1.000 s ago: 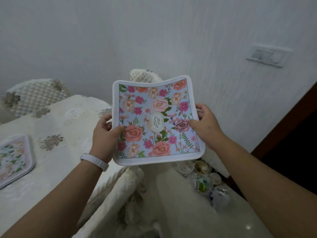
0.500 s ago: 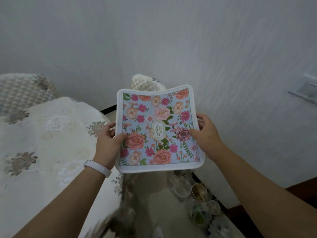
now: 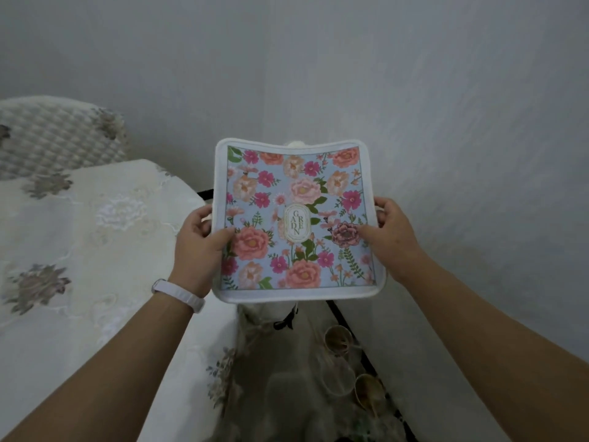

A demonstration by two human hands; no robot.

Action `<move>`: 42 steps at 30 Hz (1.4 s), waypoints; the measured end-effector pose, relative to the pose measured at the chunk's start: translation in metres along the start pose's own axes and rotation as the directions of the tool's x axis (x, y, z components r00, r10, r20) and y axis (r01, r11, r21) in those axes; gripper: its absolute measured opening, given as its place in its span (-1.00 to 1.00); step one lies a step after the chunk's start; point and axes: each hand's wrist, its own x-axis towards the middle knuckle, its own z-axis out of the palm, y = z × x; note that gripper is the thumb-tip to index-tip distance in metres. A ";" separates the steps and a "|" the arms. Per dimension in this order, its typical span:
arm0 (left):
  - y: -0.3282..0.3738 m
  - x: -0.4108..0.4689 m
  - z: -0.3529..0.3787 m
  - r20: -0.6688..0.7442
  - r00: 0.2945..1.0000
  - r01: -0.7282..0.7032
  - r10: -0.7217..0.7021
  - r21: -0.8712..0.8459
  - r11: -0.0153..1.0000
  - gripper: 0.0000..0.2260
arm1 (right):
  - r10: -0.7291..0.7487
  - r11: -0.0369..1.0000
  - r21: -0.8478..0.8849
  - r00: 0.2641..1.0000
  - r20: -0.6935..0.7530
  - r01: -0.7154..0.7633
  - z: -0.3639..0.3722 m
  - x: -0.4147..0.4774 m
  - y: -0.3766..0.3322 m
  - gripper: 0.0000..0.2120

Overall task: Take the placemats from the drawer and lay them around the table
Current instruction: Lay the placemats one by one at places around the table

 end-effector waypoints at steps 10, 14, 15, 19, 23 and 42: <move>-0.011 0.024 -0.029 -0.328 0.944 0.033 -0.044 -0.039 0.999 -0.66 | -0.066 0.997 0.050 0.957 0.283 0.054 0.076 0.109 0.005 -0.58; 0.000 0.043 -0.022 -0.446 0.893 0.039 -0.056 -0.048 0.998 -0.68 | -0.098 0.995 0.061 0.906 0.412 0.080 0.098 0.160 -0.005 -0.59; 0.001 0.049 -0.019 -0.472 0.880 0.044 -0.058 -0.041 0.998 -0.67 | -0.106 0.994 0.063 0.890 0.444 0.087 0.102 0.173 -0.007 -0.60; -0.002 0.061 -0.009 -0.582 0.811 0.059 -0.063 -0.027 0.998 -0.66 | -0.112 0.993 0.041 0.834 0.541 0.107 0.119 0.215 -0.009 -0.61; -0.003 0.053 -0.011 -0.681 0.729 0.043 -0.065 -0.050 0.998 -0.68 | -0.111 0.991 0.012 0.746 0.657 0.137 0.151 0.236 -0.017 -0.55; -0.048 -0.046 -0.100 -0.925 0.345 -0.014 -0.159 -0.175 0.984 -0.69 | -0.090 0.923 -0.070 0.389 0.917 0.379 0.342 0.165 -0.037 -0.58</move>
